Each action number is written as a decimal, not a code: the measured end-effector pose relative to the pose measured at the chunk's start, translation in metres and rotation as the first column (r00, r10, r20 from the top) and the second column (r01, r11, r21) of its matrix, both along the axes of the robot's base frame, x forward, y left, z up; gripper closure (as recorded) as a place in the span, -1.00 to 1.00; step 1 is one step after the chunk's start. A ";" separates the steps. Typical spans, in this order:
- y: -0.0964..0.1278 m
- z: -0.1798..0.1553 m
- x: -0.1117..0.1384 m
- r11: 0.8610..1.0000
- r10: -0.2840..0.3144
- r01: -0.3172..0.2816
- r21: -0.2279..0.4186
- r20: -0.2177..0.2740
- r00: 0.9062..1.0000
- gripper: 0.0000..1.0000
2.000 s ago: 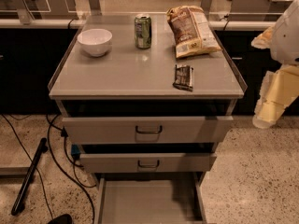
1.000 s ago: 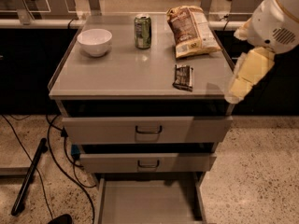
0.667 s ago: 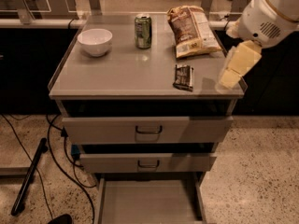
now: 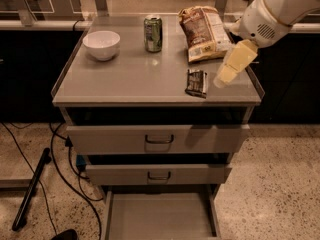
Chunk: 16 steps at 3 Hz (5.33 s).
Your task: Place rxbar chocolate into bottom drawer
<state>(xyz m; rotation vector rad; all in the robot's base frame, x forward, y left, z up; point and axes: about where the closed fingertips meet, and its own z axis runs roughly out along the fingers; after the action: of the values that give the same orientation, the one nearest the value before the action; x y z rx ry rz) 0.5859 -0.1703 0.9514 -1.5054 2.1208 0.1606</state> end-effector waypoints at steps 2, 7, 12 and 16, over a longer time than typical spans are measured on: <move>0.030 -0.032 0.047 0.997 0.072 -0.075 0.031 0.080 0.994 -1.00; 0.027 -0.116 0.088 0.997 0.030 -0.025 0.078 -0.066 0.997 -1.00; 0.032 -0.135 0.101 0.992 0.047 -0.035 0.119 -0.104 0.993 0.21; 0.030 -0.098 0.059 0.993 0.033 -0.023 0.119 -0.084 0.996 1.00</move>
Offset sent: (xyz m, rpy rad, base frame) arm 0.0652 0.0417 -0.0453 0.0425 -0.1045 0.1053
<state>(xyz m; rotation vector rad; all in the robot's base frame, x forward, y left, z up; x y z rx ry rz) 0.6454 -0.1399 0.8536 -1.4838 2.1176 0.3613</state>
